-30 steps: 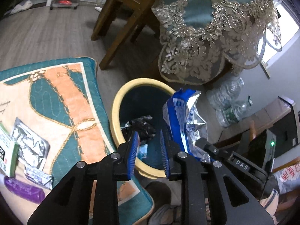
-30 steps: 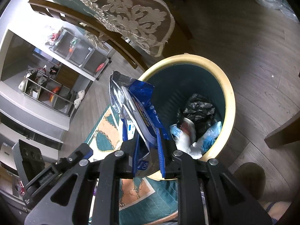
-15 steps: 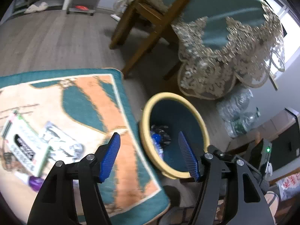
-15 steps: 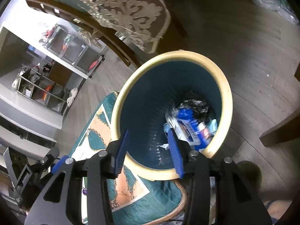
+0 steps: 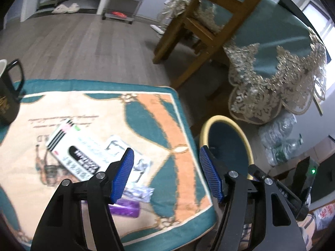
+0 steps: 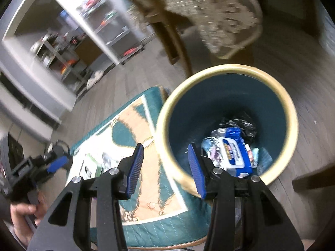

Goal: Collect trash
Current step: 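Move both open tools back over the remaining items on the cushion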

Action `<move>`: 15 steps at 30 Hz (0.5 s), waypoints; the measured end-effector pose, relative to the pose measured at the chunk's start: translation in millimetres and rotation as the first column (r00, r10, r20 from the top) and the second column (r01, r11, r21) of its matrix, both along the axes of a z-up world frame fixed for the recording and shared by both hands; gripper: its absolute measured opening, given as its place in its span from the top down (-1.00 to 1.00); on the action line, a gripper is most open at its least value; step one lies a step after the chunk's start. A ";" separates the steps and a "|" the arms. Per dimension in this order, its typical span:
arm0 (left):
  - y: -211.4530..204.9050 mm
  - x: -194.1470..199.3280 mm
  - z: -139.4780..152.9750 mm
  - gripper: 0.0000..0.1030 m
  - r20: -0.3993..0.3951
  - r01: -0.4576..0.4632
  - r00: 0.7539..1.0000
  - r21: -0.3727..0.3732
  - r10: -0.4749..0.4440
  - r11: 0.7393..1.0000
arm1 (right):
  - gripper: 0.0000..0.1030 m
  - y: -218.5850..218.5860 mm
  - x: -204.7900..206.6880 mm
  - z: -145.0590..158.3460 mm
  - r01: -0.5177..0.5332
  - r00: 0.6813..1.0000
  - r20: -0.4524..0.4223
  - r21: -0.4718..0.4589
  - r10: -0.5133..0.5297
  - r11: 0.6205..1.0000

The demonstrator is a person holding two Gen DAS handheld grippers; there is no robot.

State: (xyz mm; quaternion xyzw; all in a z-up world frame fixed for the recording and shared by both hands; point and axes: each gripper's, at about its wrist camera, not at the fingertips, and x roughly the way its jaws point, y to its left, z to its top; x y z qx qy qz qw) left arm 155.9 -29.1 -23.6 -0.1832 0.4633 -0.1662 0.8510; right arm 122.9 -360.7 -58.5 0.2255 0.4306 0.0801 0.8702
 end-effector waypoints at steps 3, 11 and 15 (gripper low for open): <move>8.4 -3.8 -5.6 -0.28 -0.015 -0.002 1.000 0.011 0.002 1.000 | 0.15 24.0 2.7 -1.0 -0.071 0.997 -0.002 -0.039 0.071 0.997; 39.6 -12.2 -16.0 -0.28 -0.043 -0.049 0.998 0.031 0.051 0.998 | 0.15 88.3 7.3 -10.9 -0.251 0.968 -0.039 -0.102 0.248 0.963; 60.2 -16.5 -22.7 -0.28 -0.065 -0.089 0.994 0.050 0.093 0.995 | 0.15 118.5 8.9 -20.9 -0.338 0.941 -0.070 -0.136 0.331 0.931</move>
